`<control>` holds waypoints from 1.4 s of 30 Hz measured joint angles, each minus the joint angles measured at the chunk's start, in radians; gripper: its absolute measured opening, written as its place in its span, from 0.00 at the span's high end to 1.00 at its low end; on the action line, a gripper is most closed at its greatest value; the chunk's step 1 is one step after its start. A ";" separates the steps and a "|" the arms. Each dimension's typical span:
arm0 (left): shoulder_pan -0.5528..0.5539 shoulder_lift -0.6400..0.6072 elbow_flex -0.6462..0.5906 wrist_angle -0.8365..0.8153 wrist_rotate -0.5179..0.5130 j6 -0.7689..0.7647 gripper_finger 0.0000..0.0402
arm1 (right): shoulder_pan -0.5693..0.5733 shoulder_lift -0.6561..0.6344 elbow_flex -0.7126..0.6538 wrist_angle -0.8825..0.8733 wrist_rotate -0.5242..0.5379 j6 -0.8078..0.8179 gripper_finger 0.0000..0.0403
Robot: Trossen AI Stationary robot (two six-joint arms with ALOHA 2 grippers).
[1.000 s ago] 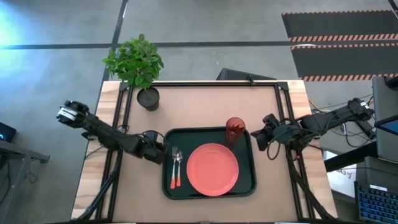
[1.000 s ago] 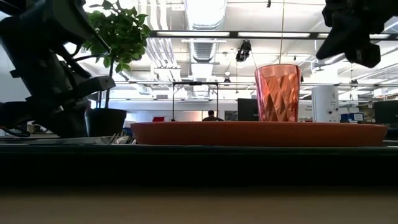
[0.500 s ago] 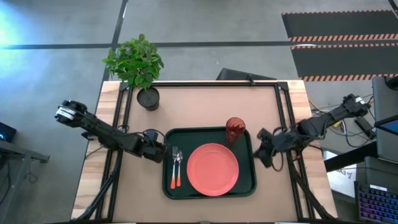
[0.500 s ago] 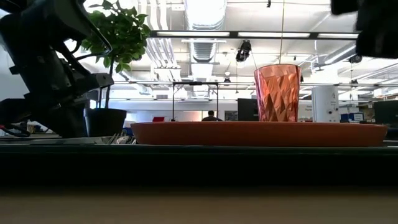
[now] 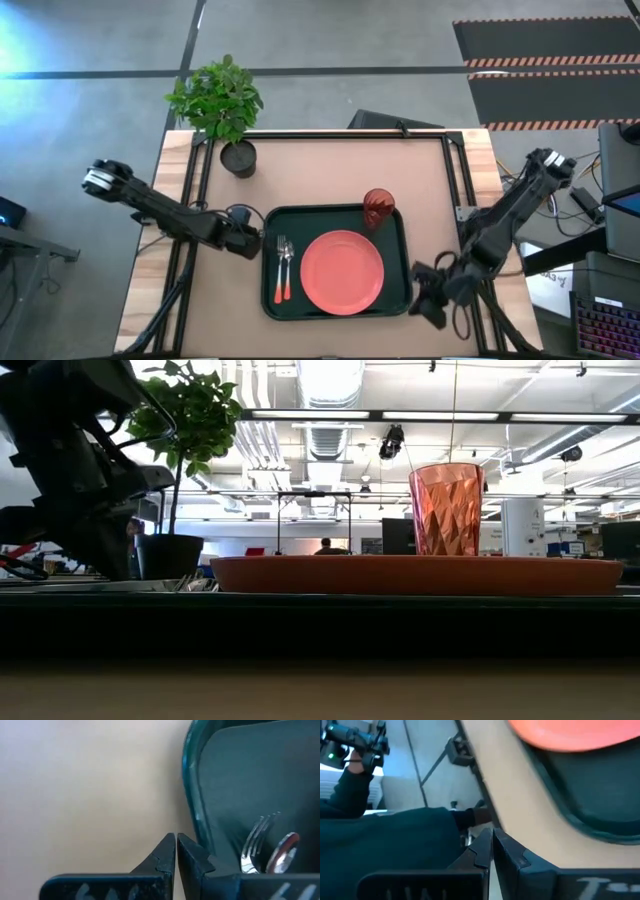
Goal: Pick and place plate/cup/fork/spoon on tray
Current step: Adjust the black tray
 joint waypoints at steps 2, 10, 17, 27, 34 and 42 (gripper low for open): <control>0.000 -0.014 0.000 -0.005 0.000 0.008 1.00 | 0.010 0.059 0.000 0.075 0.000 0.003 0.98; 0.000 -0.060 0.000 -0.071 0.008 0.060 1.00 | 0.012 0.277 -0.002 0.316 0.003 -0.044 0.98; 0.000 -0.109 0.000 -0.097 0.016 0.132 1.00 | 0.011 0.389 -0.009 0.315 0.053 0.021 0.98; -0.001 -0.137 0.000 -0.096 0.052 0.190 1.00 | 0.007 0.525 0.020 0.316 0.102 0.048 0.98; -0.001 -0.129 0.000 -0.084 0.052 0.188 1.00 | 0.001 0.553 0.053 0.317 0.110 -0.045 0.98; -0.001 -0.129 0.000 -0.087 0.048 0.191 1.00 | -0.059 0.552 0.049 0.285 0.133 -0.168 0.98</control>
